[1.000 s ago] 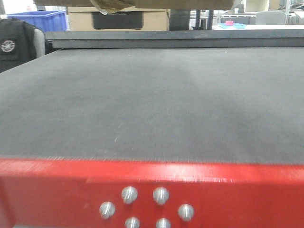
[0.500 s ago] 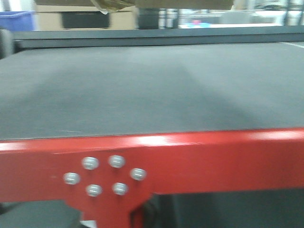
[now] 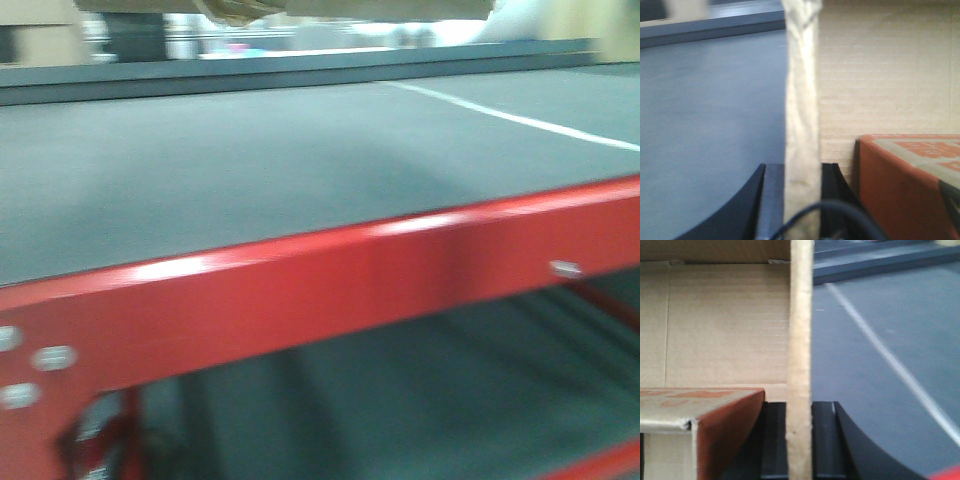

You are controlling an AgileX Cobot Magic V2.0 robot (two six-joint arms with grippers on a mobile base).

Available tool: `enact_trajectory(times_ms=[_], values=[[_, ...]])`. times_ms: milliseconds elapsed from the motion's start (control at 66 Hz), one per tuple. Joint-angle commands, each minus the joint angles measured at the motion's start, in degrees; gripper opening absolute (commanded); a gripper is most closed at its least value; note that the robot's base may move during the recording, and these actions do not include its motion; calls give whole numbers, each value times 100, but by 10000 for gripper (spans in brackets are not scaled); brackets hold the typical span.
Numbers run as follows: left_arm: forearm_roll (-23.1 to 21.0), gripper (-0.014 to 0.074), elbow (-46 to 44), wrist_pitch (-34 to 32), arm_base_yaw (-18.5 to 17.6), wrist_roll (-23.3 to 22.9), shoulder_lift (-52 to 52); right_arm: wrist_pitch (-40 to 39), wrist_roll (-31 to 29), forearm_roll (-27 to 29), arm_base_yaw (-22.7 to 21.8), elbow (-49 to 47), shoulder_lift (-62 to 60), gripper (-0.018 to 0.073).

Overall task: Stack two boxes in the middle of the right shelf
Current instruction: 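Carry the boxes in both grippers while driving away from the table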

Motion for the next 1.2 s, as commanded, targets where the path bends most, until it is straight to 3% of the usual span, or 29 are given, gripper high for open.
enact_trajectory(times_ms=[0,1182], values=[[29,-111,-76,-359,-24,-32,-31,-427,19,-37,14,-72,-80,-169],[29,-111,-76,-359,-24,-32,-31,-427,19,-37,14,-72,-80,-169]])
